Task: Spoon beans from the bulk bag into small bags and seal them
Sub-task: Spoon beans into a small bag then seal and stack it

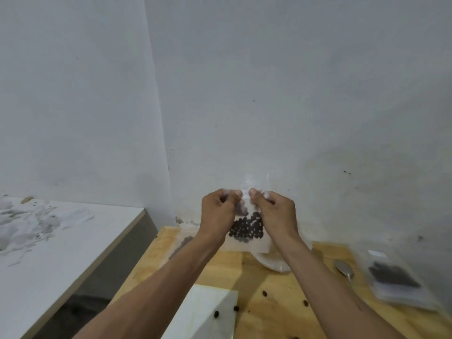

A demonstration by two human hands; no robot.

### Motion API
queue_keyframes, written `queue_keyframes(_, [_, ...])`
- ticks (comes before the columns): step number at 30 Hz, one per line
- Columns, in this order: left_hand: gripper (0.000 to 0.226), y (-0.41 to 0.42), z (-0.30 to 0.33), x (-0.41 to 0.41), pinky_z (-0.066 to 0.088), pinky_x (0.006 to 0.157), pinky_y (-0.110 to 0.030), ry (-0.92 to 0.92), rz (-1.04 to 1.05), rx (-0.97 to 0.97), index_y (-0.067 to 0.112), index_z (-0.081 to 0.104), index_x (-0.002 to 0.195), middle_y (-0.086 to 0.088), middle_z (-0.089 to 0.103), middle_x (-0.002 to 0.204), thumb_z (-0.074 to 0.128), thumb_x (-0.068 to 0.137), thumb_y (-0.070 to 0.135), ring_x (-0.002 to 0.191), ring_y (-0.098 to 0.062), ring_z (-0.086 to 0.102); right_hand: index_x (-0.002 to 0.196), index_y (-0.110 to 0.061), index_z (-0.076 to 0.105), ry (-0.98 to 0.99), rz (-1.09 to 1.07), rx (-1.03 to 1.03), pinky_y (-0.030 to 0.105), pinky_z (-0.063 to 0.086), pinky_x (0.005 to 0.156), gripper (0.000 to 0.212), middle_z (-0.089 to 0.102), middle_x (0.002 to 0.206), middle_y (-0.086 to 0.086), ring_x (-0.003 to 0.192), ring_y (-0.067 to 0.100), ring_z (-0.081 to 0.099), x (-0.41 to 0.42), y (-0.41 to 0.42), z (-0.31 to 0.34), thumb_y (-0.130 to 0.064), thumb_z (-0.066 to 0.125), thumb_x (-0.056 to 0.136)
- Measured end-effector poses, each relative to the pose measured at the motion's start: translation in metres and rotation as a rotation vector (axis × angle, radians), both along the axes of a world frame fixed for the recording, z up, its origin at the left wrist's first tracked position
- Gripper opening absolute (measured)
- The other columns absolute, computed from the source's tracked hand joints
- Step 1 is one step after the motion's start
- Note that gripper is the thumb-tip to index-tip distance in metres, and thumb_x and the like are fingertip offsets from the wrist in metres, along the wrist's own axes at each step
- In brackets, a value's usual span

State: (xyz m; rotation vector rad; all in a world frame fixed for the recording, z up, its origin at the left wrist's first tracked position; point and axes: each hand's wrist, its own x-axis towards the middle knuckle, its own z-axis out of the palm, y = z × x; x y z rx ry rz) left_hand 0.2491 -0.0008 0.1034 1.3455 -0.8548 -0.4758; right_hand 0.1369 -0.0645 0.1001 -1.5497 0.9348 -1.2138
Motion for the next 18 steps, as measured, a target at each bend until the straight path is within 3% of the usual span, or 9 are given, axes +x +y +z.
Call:
queue_keyframes(3, [0.020,-0.015,0.001,-0.017,0.061,0.078,-0.033,0.057,-0.047,0.007,0.002,0.073,0.088,-0.008,0.075,0.070,0.069,0.097,0.019,0.067,-0.019,0.074,0.077,-0.006,0.062,0.098,0.072,0.025,0.032,0.043,0.065,0.046,0.063,0.071,0.005,0.065,0.014,0.056,-0.032,-0.011,-0.002,-0.049,0.068,0.090])
queue_keyframes(5, [0.019,-0.029,0.001,-0.032,0.058,0.068,-0.022,0.133,-0.046,-0.002,0.003,0.072,0.085,-0.002,0.075,0.071,0.070,0.096,0.018,0.066,-0.010,0.073,0.103,-0.014,0.067,0.164,0.100,0.085,0.024,0.045,0.067,0.035,0.066,0.090,-0.004,0.076,0.007,0.061,-0.059,-0.018,-0.004,-0.046,0.071,0.088])
queue_keyframes(7, [0.024,-0.043,0.001,-0.052,0.054,0.066,-0.021,0.122,-0.066,0.041,0.003,0.068,0.082,-0.002,0.073,0.075,0.072,0.095,0.024,0.068,-0.010,0.071,0.123,-0.020,0.062,0.164,0.076,0.136,0.019,0.049,0.066,0.039,0.068,0.106,-0.001,0.090,0.006,0.066,-0.091,-0.026,-0.008,-0.035,0.074,0.089])
queue_keyframes(10, [0.031,-0.065,-0.008,-0.089,0.056,0.071,-0.032,-0.021,-0.177,0.221,0.010,0.063,0.101,-0.006,0.070,0.092,0.078,0.088,0.034,0.081,-0.020,0.070,0.124,-0.022,0.061,0.123,-0.090,0.133,0.025,0.053,0.069,0.041,0.073,0.102,0.000,0.088,0.011,0.070,-0.140,-0.041,-0.015,-0.030,0.077,0.087])
queue_keyframes(13, [0.064,-0.081,-0.022,-0.134,0.061,0.085,-0.045,-0.078,-0.356,0.346,0.006,0.050,0.141,-0.010,0.067,0.098,0.080,0.086,0.016,0.087,-0.028,0.072,0.126,-0.020,0.062,0.169,-0.275,0.126,0.031,0.054,0.074,0.046,0.073,0.103,0.006,0.089,0.017,0.070,-0.188,-0.058,-0.027,-0.032,0.080,0.084])
queue_keyframes(15, [0.064,-0.092,-0.032,-0.164,0.060,0.088,-0.047,-0.108,-0.455,0.390,-0.001,0.048,0.142,-0.011,0.069,0.093,0.078,0.085,0.005,0.092,-0.032,0.072,0.128,-0.017,0.063,0.277,-0.357,0.136,0.031,0.052,0.079,0.047,0.071,0.111,0.010,0.096,0.022,0.068,-0.218,-0.066,-0.035,-0.033,0.078,0.086])
queue_keyframes(18, [0.049,-0.104,-0.044,-0.200,0.055,0.078,-0.033,-0.189,-0.509,0.464,0.000,0.057,0.131,-0.015,0.072,0.098,0.076,0.086,0.005,0.098,-0.029,0.070,0.131,-0.012,0.063,0.451,-0.442,0.153,0.034,0.051,0.091,0.048,0.069,0.123,0.012,0.110,0.026,0.065,-0.254,-0.071,-0.049,-0.034,0.074,0.090])
